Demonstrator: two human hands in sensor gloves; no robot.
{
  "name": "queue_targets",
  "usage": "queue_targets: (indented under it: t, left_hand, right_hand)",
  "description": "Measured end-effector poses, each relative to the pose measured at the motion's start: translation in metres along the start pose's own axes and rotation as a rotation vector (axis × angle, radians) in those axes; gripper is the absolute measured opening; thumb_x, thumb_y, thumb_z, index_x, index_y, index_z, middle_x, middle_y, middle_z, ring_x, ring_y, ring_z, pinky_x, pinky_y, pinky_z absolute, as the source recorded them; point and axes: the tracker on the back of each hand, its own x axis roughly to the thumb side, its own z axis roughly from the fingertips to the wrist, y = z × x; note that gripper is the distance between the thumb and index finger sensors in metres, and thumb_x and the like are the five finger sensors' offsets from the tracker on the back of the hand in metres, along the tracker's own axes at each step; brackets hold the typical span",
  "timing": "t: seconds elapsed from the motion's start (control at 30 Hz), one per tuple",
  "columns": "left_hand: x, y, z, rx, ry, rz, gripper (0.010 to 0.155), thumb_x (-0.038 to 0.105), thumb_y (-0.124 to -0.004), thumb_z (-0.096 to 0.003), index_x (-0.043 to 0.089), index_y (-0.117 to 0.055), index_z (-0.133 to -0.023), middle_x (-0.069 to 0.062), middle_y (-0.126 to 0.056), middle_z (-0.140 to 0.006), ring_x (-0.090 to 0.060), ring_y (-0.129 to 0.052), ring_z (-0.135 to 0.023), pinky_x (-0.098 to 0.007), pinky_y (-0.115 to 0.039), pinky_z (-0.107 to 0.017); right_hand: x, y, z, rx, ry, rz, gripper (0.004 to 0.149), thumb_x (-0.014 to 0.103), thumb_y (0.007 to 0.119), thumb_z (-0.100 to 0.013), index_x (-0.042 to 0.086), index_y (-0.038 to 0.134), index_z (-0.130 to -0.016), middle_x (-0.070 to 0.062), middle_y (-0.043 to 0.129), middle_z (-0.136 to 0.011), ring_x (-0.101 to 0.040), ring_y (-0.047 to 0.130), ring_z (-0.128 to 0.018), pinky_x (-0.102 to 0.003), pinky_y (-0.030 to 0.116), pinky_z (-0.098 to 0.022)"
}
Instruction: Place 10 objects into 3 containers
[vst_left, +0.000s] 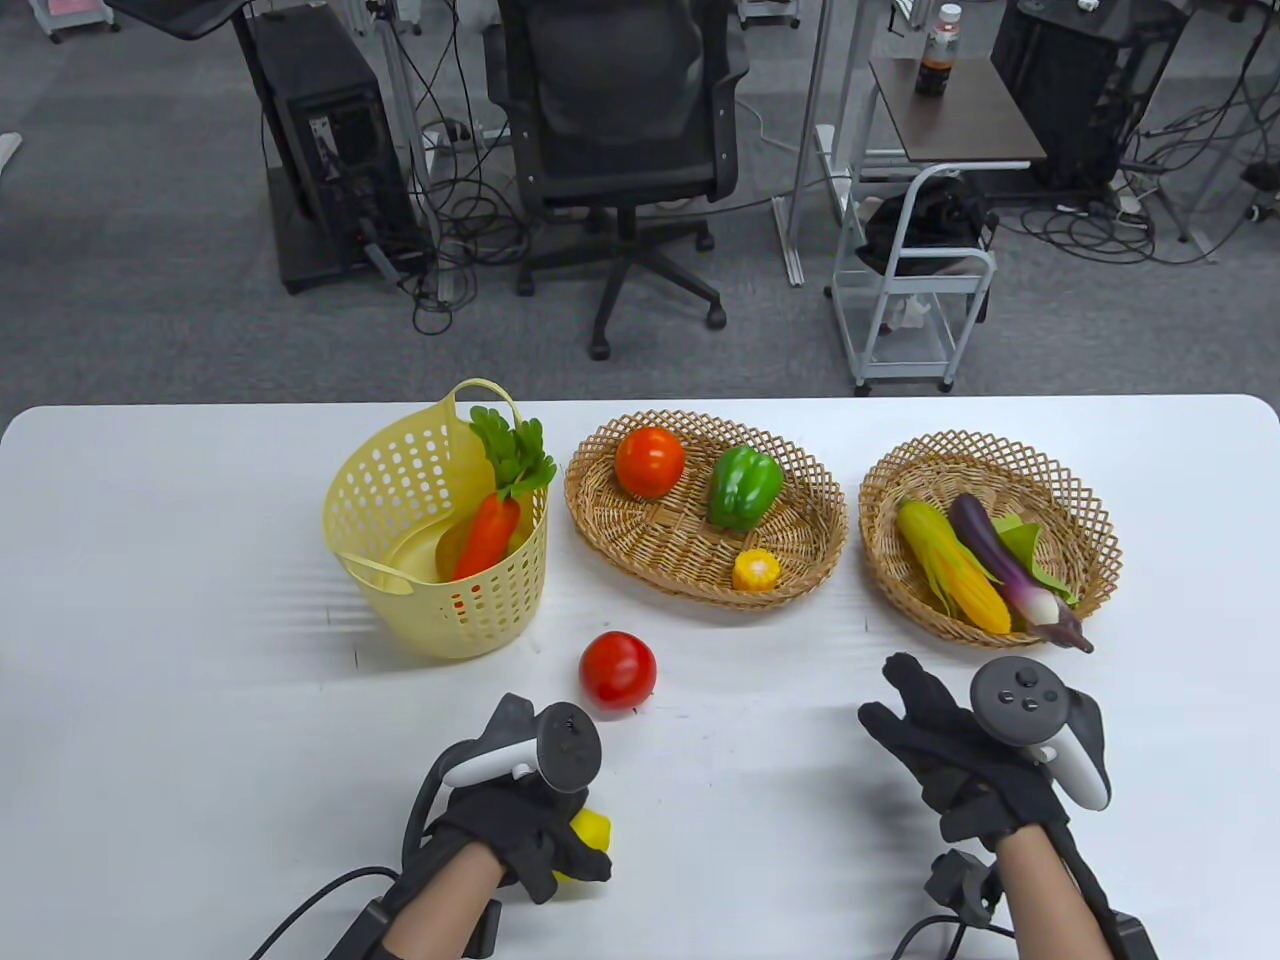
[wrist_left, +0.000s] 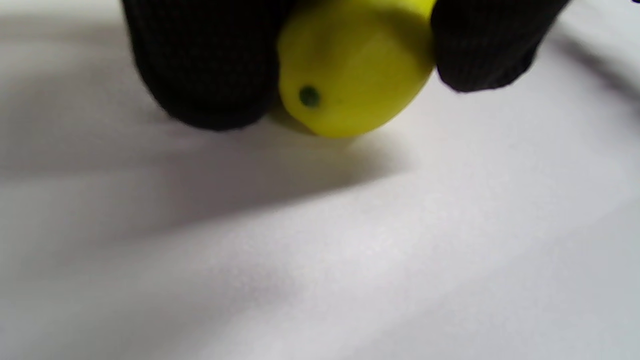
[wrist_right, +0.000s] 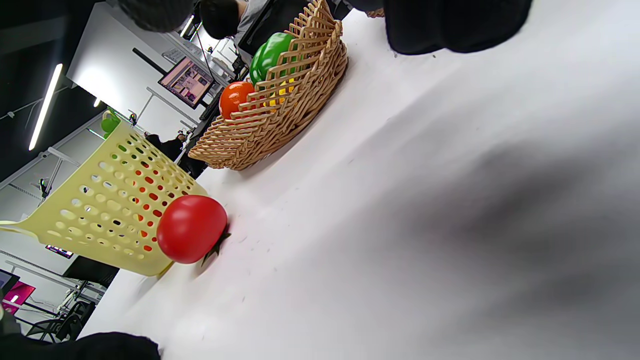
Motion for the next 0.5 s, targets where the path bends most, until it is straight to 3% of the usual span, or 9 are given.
queue_targets:
  t: [0.37, 0.5]
  left_hand:
    - [-0.006, 0.003, 0.002, 0.046, -0.024, 0.01, 0.087, 0.058, -0.079, -0.0519, -0.005, -0.056, -0.108, -0.029, -0.074, -0.095, -0.036, -0.097, -0.068, -0.028, -0.092, -0.034]
    - [-0.013, 0.013, 0.007, 0.081, -0.111, 0.108, 0.087, 0.058, -0.078, -0.0519, -0.003, -0.055, -0.109, -0.027, -0.073, -0.097, -0.035, -0.097, -0.07, -0.029, -0.092, -0.036]
  right_hand:
    - [0.0, 0.0, 0.0, 0.0, -0.001, -0.004, 0.081, 0.056, 0.056, -0.06, 0.007, 0.018, -0.113, -0.032, 0.021, -0.116, -0.06, 0.052, -0.095, -0.063, 0.059, -0.065]
    - [0.0, 0.0, 0.0, -0.005, -0.006, -0.002, 0.082, 0.056, 0.056, -0.06, 0.007, 0.015, -0.112, -0.031, 0.015, -0.116, -0.06, 0.051, -0.096, -0.063, 0.058, -0.065]
